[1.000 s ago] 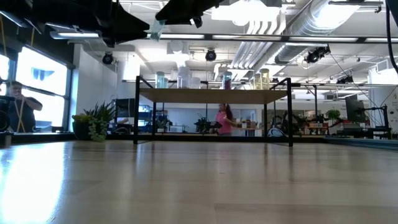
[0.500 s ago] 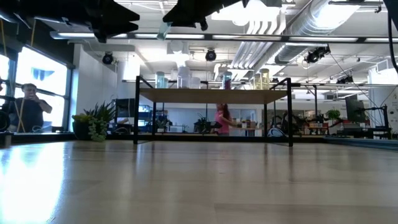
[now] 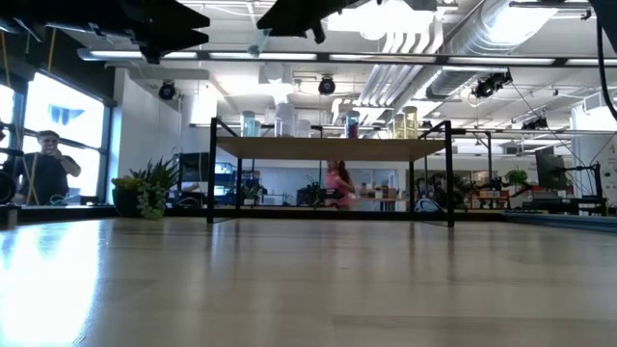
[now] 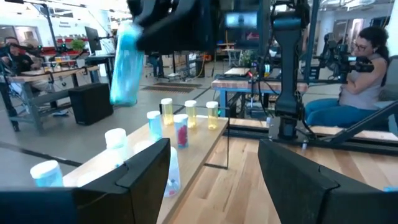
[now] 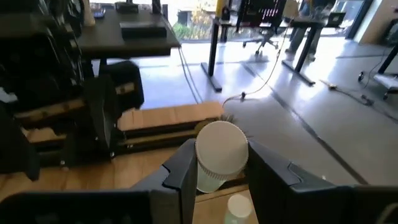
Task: Pick and place medicine bottles onto shelf by color
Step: Put the green pill bottle on the shelf aligned with the other green pill bottle
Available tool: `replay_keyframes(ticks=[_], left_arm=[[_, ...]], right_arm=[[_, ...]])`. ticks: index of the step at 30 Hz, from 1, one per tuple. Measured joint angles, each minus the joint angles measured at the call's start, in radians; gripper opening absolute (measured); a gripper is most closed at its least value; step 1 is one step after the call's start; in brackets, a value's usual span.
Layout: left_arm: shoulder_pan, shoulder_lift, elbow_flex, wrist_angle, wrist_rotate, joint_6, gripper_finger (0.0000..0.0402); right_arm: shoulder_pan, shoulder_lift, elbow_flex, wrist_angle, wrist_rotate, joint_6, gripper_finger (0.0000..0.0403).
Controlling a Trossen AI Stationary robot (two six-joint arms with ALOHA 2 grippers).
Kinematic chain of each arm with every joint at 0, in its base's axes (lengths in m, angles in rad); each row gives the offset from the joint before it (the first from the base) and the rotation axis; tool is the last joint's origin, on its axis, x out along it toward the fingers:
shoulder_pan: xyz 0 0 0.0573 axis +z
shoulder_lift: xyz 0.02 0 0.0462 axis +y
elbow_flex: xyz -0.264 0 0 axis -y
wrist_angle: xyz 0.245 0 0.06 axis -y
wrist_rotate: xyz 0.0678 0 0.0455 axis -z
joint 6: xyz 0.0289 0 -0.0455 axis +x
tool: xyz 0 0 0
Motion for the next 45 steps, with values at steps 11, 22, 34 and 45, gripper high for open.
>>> replay_keyframes(ticks=[11,22,34,45], left_arm=[[-0.001,0.0,0.0,-0.012,0.0,-0.007,0.0234],[-0.001,0.0,0.0,-0.033,0.0,-0.007,0.0234],[-0.001,0.0,0.0,-0.032,-0.005,-0.007,0.0234],[0.0,0.0,0.0,-0.032,-0.008,-0.005,0.0234]], right_arm=[[0.019,0.109,-0.002,-0.072,-0.045,-0.078,0.0103],[0.018,0.17,-0.002,-0.08,-0.045,-0.132,0.0103],[0.005,0.207,-0.003,-0.07,-0.042,-0.167,0.0103],[-0.007,0.212,-0.003,-0.068,-0.043,-0.178,0.0103]])
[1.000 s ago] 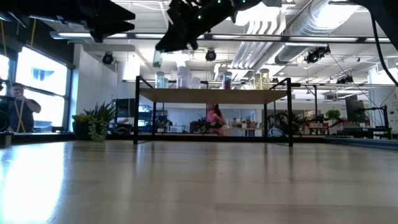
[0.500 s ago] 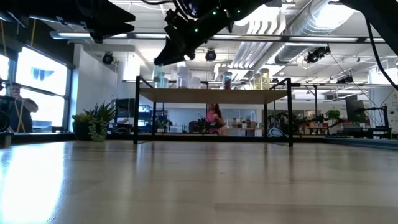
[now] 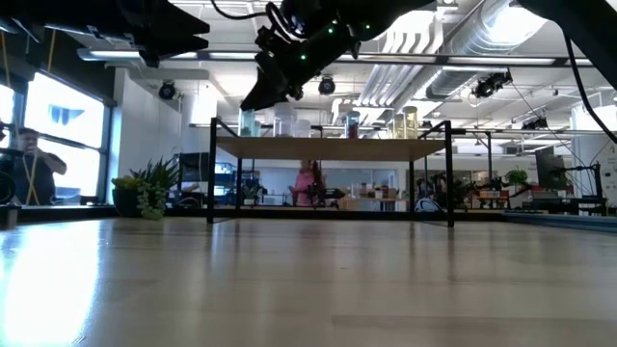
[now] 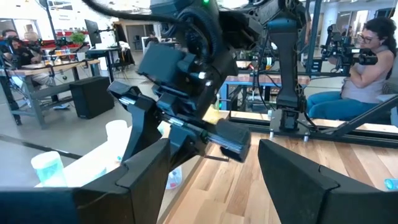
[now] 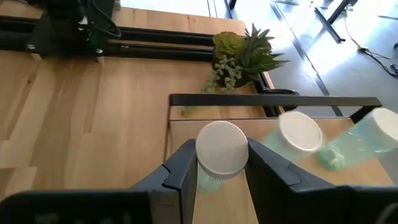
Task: Pick and place medicine bottles onto shelf by color
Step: Put the green pill bottle on the shelf aligned with the other green pill bottle
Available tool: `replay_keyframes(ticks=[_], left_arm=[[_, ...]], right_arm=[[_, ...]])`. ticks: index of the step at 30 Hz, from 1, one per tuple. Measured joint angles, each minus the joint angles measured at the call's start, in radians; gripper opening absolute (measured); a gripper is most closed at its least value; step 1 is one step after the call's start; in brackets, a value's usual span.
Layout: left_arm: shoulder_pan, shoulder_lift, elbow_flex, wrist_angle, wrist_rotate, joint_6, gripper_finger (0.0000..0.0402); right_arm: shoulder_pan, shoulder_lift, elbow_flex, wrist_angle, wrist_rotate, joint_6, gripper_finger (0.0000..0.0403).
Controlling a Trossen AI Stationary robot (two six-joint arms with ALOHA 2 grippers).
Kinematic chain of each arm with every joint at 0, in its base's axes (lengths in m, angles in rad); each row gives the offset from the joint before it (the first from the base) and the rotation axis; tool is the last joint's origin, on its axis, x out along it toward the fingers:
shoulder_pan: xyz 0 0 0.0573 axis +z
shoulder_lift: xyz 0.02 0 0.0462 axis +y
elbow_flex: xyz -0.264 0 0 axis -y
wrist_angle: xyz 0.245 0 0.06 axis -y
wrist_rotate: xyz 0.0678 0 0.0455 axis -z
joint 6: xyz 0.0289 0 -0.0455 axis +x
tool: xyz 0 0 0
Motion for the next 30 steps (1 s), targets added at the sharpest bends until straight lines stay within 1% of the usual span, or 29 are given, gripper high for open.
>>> replay_keyframes(ticks=[12,16,21,30], left_arm=[[0.0,0.0,0.0,0.0,0.0,0.0,0.0234],[0.0,0.0,0.0,0.0,0.0,0.001,0.0234],[0.0,0.0,0.0,0.0,0.0,0.0,0.0234],[0.0,0.0,0.0,0.0,0.0,0.0,0.0234]], right_arm=[[0.0,0.003,0.0,0.001,-0.001,-0.004,0.0103],[0.001,0.003,0.0,0.01,0.029,-0.005,0.0103],[0.0,0.003,0.0,0.011,0.03,-0.006,0.0104],[0.001,0.003,0.0,0.013,0.033,0.02,0.0139]])
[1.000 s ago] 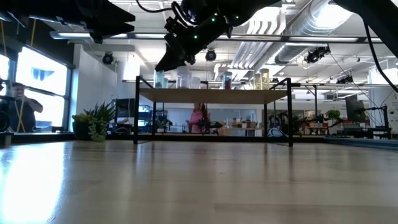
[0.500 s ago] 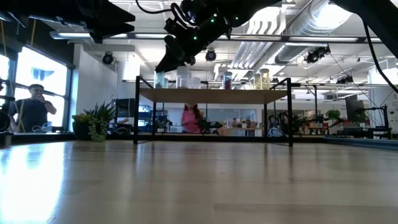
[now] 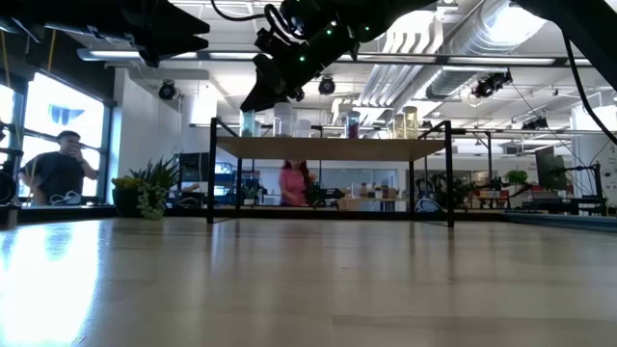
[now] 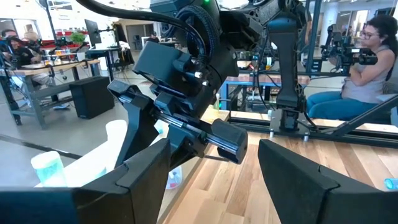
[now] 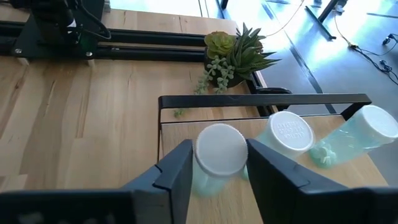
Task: Pick and place medicine bottles onto shelf by color
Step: Put the green pill bottle on the shelf aligned with the other green pill bottle
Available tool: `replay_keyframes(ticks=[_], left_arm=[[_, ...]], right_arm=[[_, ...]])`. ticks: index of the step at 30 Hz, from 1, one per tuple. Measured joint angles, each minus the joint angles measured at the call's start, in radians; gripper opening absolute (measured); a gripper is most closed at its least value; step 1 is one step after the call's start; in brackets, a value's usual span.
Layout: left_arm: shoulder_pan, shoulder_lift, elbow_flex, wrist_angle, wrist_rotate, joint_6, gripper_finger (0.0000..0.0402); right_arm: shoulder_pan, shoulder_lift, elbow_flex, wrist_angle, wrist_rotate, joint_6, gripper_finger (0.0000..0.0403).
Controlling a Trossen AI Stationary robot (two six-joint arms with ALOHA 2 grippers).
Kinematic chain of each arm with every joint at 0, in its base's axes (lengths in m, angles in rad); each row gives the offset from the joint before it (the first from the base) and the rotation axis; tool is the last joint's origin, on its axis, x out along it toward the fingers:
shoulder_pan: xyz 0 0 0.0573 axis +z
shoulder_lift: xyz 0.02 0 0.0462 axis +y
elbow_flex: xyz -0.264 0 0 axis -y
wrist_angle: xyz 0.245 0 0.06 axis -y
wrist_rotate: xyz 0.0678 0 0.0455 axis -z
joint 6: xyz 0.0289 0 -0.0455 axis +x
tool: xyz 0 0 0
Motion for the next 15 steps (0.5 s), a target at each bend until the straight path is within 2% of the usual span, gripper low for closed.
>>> replay_keyframes(ticks=[15], left_arm=[[0.0,0.0,0.0,-0.004,0.0,0.0,0.0234]], right_arm=[[0.0,-0.001,0.0,0.031,0.0,0.008,0.0142]])
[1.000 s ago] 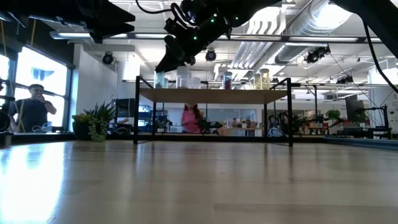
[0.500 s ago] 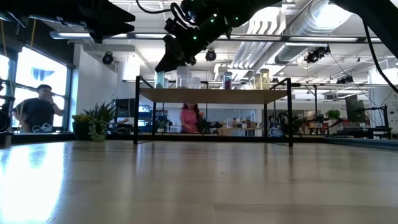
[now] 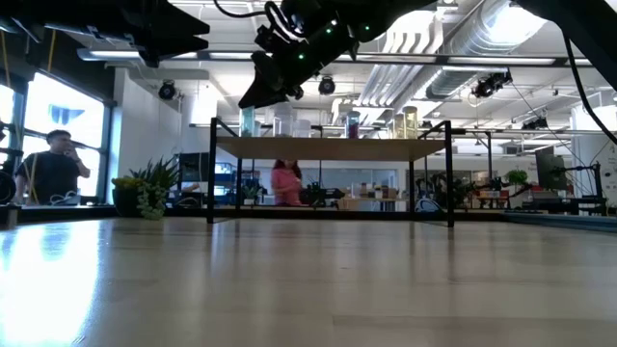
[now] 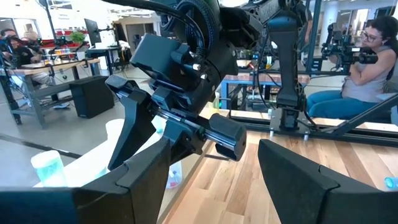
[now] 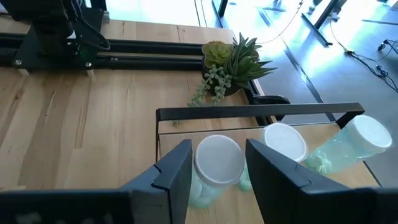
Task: Pick and place medicine bottles onto shelf by color
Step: Put the green pill bottle on the shelf aligned with the other green pill bottle, then adjust the transparent pill bottles on the shelf
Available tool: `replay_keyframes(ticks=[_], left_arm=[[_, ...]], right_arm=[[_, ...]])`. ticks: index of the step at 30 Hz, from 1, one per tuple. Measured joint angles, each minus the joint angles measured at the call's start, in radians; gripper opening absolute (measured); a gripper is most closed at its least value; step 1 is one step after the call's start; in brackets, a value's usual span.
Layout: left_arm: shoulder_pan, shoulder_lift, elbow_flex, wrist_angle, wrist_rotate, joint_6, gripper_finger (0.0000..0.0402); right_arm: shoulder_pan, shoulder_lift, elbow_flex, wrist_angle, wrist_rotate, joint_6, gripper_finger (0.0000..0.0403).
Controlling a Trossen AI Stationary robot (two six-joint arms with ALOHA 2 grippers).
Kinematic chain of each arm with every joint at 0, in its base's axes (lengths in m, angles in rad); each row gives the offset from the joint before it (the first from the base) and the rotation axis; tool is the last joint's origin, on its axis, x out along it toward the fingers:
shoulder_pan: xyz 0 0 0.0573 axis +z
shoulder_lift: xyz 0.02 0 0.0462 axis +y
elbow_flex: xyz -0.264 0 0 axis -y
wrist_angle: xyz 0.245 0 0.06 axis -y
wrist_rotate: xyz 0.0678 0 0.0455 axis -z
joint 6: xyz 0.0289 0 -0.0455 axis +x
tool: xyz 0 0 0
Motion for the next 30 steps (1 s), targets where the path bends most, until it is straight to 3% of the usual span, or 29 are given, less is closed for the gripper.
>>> replay_keyframes(ticks=[11,30], left_arm=[[0.0,0.0,0.0,-0.003,0.0,0.0,0.0234],[0.001,0.001,0.0,-0.012,0.0,0.0,0.0234]], right_arm=[[0.001,-0.045,0.0,-0.008,0.0,0.015,0.0142],[0.02,-0.291,0.001,-0.384,0.001,0.103,0.0142]])
